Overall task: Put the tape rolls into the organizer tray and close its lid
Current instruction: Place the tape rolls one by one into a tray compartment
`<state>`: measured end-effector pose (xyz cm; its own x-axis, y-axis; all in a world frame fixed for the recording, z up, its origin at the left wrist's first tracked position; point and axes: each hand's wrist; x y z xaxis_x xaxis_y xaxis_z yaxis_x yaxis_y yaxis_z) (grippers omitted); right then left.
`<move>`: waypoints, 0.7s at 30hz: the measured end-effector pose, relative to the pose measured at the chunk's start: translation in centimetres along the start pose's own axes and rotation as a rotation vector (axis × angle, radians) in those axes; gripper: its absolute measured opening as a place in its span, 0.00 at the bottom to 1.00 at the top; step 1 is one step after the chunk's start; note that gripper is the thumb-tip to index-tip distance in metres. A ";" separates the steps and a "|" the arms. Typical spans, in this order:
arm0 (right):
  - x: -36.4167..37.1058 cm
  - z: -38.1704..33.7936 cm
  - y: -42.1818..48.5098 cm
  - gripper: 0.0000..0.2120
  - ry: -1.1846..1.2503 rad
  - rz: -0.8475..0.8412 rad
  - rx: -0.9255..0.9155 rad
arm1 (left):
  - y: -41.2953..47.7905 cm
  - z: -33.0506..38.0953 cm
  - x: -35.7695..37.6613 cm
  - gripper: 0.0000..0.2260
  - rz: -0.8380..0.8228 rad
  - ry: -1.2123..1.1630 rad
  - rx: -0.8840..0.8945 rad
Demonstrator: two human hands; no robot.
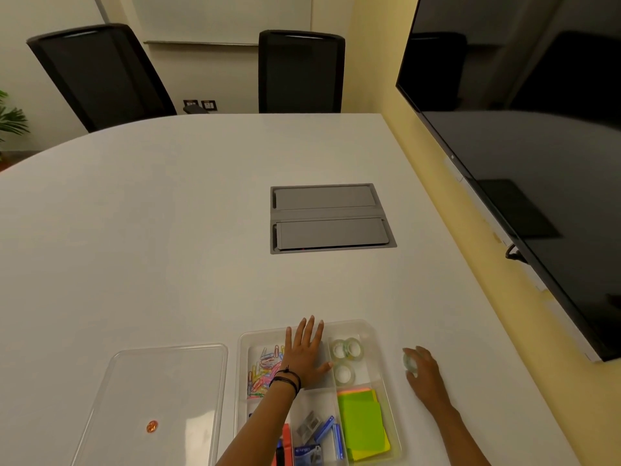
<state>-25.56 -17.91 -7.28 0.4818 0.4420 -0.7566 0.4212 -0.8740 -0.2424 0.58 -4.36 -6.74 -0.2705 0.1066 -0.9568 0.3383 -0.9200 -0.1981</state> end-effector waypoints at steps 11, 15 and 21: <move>-0.6 -2.0 -0.6 0.17 0.090 -0.028 0.048 | 0.3 0.0 0.2 0.46 -0.002 -0.139 -0.083; -1.5 -5.4 0.0 0.08 0.314 0.034 0.097 | 0.1 0.1 0.2 0.46 -0.007 -0.046 -0.030; -2.0 -9.8 -0.1 0.02 0.433 -0.052 -0.003 | 0.1 0.1 0.1 0.46 -0.010 -0.016 -0.007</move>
<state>-19.09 -16.72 0.23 0.7378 0.5296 -0.4185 0.4549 -0.8482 -0.2713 0.52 -4.44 -6.80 -0.2882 0.1092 -0.9513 0.3422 -0.9161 -0.2089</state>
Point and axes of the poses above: each hand's wrist, its own y-axis towards the middle knuckle, its own x-axis out of the palm, z = x × y
